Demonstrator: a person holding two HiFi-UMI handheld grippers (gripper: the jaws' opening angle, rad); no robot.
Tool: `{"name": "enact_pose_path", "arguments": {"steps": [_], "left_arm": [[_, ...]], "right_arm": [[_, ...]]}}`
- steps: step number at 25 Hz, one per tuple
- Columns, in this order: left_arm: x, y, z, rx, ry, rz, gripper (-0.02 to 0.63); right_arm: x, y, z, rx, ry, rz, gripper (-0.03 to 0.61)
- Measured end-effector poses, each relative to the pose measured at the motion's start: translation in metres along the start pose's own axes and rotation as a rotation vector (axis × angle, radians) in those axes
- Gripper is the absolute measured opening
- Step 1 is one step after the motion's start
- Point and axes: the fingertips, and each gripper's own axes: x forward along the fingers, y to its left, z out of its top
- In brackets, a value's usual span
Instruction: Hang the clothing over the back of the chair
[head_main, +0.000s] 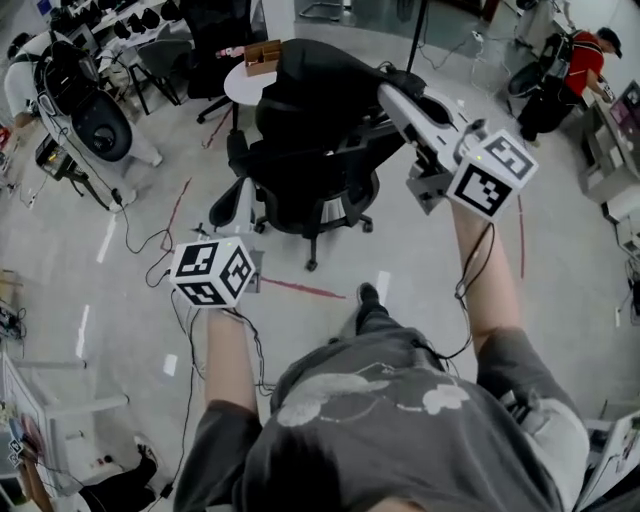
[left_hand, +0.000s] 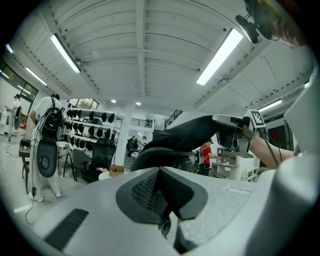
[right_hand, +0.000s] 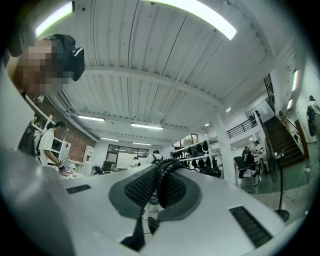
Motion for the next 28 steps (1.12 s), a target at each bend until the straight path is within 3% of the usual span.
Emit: {"name": "enact_pose_path", "arguments": {"steps": [7, 14, 28], "left_arm": [[-0.009, -0.026, -0.018, -0.014, 0.023, -0.065, 0.002], [-0.022, -0.04, -0.011, -0.011, -0.018, -0.037, 0.002], [-0.075, -0.121, -0.032, -0.018, 0.026, -0.009, 0.002]], "right_arm": [[-0.036, 0.028, -0.019, -0.002, 0.012, -0.013, -0.003], [-0.064, 0.056, -0.017, -0.053, 0.018, 0.04, -0.003], [-0.141, 0.101, -0.034, -0.013, 0.052, 0.097, -0.002]]}}
